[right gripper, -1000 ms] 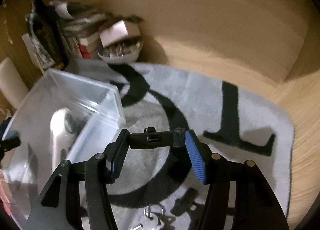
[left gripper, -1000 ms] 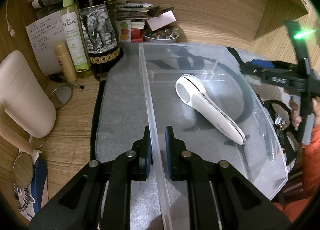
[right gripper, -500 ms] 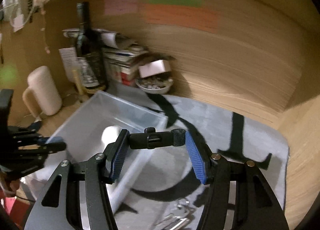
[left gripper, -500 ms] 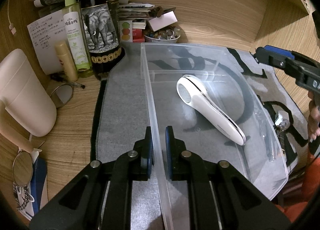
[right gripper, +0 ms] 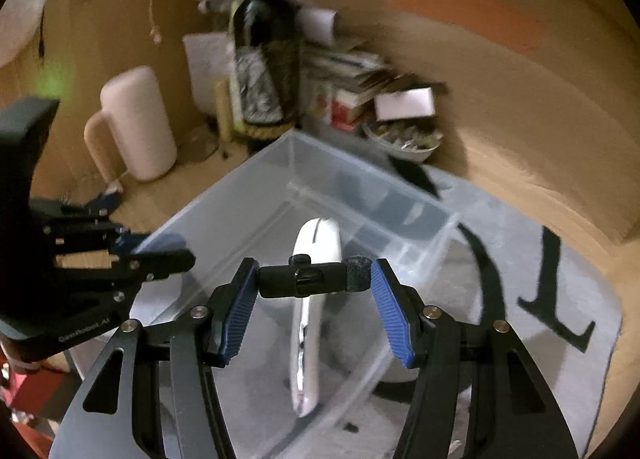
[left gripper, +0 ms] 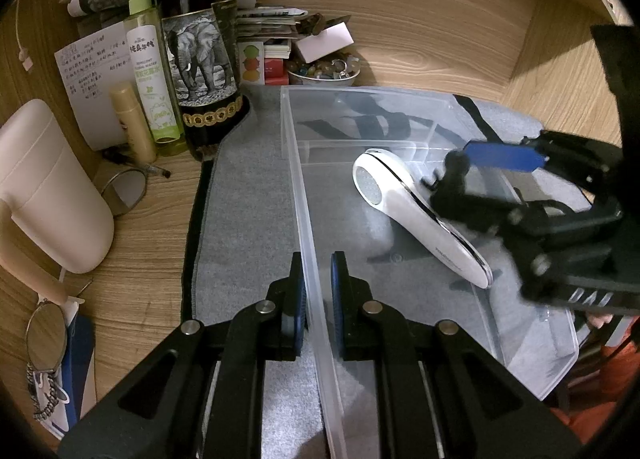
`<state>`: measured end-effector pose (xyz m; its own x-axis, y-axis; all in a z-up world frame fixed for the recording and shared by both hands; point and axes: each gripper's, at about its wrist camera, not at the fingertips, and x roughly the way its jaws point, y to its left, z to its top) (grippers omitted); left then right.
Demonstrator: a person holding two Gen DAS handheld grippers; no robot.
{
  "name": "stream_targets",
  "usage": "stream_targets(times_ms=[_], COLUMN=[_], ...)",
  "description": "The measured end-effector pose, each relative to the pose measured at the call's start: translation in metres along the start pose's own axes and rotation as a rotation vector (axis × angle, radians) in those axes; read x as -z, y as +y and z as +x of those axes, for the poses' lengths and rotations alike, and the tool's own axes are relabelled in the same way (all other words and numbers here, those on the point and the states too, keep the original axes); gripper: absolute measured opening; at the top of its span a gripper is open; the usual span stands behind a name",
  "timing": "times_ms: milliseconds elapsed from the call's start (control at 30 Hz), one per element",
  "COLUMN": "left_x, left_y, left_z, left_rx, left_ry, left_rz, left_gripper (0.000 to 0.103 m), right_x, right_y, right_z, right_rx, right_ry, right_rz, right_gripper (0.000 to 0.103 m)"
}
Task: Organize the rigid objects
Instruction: 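Carry the black piece into the box and release it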
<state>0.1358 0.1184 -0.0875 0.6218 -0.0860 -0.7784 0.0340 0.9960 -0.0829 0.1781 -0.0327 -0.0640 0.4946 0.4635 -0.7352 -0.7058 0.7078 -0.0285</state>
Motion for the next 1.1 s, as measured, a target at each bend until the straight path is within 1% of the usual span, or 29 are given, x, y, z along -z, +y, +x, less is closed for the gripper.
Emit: stream_targets(times_ms=[167, 367, 433, 733, 1000, 1100], left_x=[0.000, 0.000, 0.000, 0.000, 0.000, 0.000], left_y=[0.001, 0.000, -0.001, -0.001, -0.002, -0.002], left_z=[0.000, 0.000, 0.000, 0.000, 0.000, 0.000], left_rx=[0.000, -0.001, -0.001, -0.004, -0.006, -0.009], left_ry=[-0.001, -0.001, -0.001, -0.001, -0.001, -0.001], left_rz=[0.001, 0.000, -0.001, 0.001, 0.001, 0.002], left_gripper=[0.011, 0.011, 0.011, 0.011, 0.011, 0.011], right_x=[0.003, 0.004, 0.004, 0.002, 0.012, 0.021], right_y=[0.008, 0.008, 0.008, -0.005, -0.034, -0.052], right_z=[0.012, 0.015, 0.014, -0.005, -0.041, -0.059], right_rx=[-0.032, -0.032, -0.028, 0.013, 0.095, 0.147], right_ry=[0.053, 0.075, 0.070, 0.022, -0.038, -0.062], right_rz=[-0.024, -0.021, -0.018, 0.009, 0.071, 0.112], right_gripper=[0.055, 0.056, 0.059, 0.061, 0.064, 0.066])
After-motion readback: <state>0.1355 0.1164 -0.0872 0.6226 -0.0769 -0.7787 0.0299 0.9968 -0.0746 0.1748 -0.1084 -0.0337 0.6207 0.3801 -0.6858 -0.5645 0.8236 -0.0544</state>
